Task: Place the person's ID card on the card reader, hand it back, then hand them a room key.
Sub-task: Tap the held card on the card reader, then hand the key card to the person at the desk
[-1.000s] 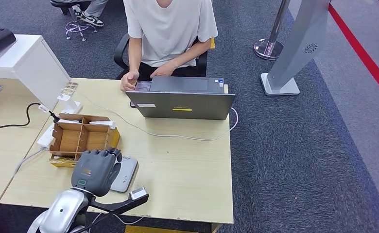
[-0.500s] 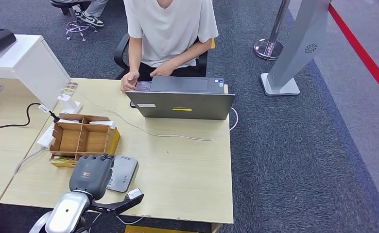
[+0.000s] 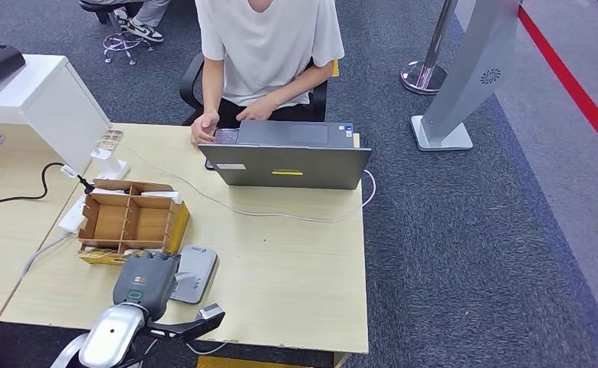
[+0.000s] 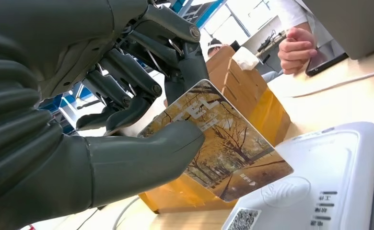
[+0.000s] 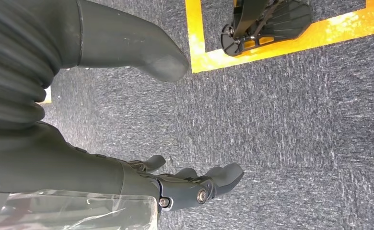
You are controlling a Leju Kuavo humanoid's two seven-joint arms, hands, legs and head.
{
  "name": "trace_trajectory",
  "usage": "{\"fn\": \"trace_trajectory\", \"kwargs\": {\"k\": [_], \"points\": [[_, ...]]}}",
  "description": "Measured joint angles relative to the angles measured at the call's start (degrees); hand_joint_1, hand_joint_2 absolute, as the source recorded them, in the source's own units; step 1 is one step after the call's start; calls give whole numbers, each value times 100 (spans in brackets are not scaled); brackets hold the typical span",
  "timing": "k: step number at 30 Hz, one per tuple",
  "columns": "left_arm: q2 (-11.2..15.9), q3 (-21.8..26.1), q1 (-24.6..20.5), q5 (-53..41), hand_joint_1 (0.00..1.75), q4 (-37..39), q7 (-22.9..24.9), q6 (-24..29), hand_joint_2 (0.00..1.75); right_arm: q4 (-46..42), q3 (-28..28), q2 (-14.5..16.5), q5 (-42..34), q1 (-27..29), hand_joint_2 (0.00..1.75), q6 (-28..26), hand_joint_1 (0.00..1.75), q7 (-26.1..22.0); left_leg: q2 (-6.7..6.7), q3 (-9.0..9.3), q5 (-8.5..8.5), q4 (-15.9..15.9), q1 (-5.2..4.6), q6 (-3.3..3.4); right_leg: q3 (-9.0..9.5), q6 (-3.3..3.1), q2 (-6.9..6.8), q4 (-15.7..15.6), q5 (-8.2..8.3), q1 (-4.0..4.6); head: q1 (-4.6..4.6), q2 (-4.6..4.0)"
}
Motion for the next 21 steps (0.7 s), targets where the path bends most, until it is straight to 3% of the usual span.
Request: {"fn": "trace_trajectory", "kwargs": {"k": [5, 11, 13, 18, 21], "points": [[-7, 41, -42, 179, 175, 180, -212, -141, 175, 0, 0, 0, 72, -1, 175, 20, 0, 8, -1, 1, 0, 0, 0, 0, 1, 0, -1, 0, 0, 0, 1, 0], [211, 93, -295, 1434, 175, 432, -921, -407, 175, -2, 1, 0, 111, -3, 175, 57, 0, -22, -2, 4, 2, -1, 1, -1, 5, 0, -6, 1, 0, 1, 0, 0], [269, 127, -408, 1451, 175, 443, -946, -33, 175, -2, 0, 0, 103, -2, 175, 40, 0, -54, -3, 5, 5, -1, 2, -1, 6, -1, -7, 2, 1, 1, 0, 0], [52, 250, -764, 495, 175, -76, -1006, 2138, 175, -2, 2, 0, 188, 4, 175, -19, 0, -137, -12, -3, 14, 2, 2, 4, 5, -1, -15, 3, 5, 1, 6, 0], [-13, 451, -1198, 23, 175, -616, -1126, 2877, 175, 2, 34, 0, 347, 2, 175, -1, 0, -122, -14, -2, 14, 2, -1, 6, 9, -1, -16, 3, 5, 1, 22, 0]]}}
